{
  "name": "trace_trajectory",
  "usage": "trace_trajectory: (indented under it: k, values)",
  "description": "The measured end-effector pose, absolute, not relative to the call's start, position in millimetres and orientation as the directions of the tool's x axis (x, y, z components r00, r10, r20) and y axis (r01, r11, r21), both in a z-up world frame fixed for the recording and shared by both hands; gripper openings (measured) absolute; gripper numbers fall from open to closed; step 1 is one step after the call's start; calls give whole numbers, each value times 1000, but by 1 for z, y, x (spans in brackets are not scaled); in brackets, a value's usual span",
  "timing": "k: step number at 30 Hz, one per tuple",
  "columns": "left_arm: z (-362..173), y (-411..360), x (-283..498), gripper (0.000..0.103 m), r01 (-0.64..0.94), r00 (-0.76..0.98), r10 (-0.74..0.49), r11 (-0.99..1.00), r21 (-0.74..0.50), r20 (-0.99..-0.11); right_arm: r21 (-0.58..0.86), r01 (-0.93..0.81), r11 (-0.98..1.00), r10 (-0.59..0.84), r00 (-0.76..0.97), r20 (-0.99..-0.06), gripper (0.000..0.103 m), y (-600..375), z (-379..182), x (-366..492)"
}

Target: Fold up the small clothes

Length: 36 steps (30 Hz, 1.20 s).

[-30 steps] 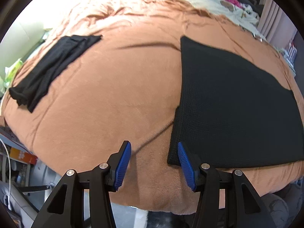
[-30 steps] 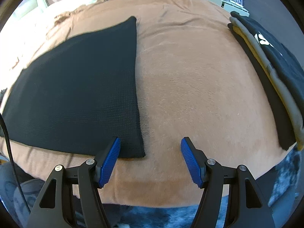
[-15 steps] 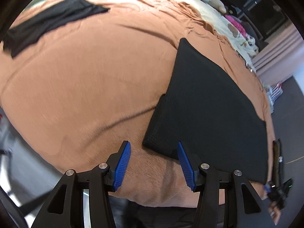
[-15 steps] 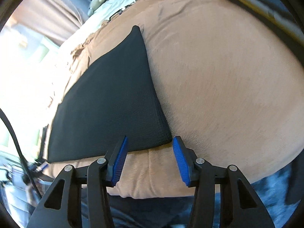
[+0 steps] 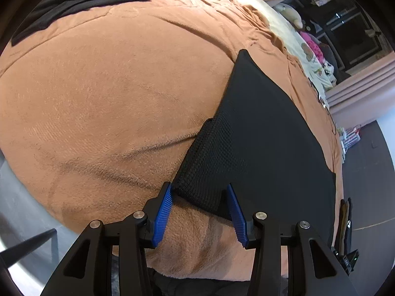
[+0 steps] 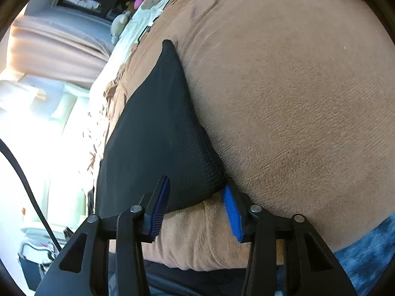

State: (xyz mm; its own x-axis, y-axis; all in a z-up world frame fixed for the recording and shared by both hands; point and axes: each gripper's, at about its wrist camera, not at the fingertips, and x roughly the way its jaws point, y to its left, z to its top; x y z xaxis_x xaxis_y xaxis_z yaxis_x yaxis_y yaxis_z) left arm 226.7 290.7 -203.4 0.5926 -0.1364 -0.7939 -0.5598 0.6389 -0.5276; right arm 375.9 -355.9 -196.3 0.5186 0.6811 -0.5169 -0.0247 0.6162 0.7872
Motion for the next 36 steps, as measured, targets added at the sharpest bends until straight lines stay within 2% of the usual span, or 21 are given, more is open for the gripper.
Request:
trace_trajectory:
  k: [7,10,11,12,13,14,16,23,36]
  values:
    - [-204,289,220,47,-579,606,-121,611,-540,-786,810,1,586,678,547,-491,39,-359,-207,371]
    - [-204,287,220,45,-593,607,-94,607,-529,-789,791,20,611,646,565,-514,23,-356,-209,368]
    - [-204,287,221,38,-601,603,-80,608,-519,-794,787,28,617,638,568,-520,14,-354,-208,366]
    - [-204,288,224,30,-612,598,-65,607,-507,-799,786,37,617,633,571,-523,10,-355,-209,364]
    - [-205,288,224,24,-618,596,-58,604,-504,-801,788,41,615,630,574,-522,9,-356,-209,362]
    - [-206,289,223,13,-622,597,-56,599,-505,-801,784,43,619,625,577,-526,7,-354,-206,363]
    - [-207,293,221,9,-620,607,-59,589,-518,-793,756,37,653,594,595,-542,6,-352,-198,356]
    - [-190,299,214,6,-606,647,0,606,-515,-762,671,7,741,517,631,-578,4,-330,-163,341]
    - [-175,306,187,6,-567,709,-23,576,-589,-705,652,16,758,499,630,-595,3,-320,-150,330]
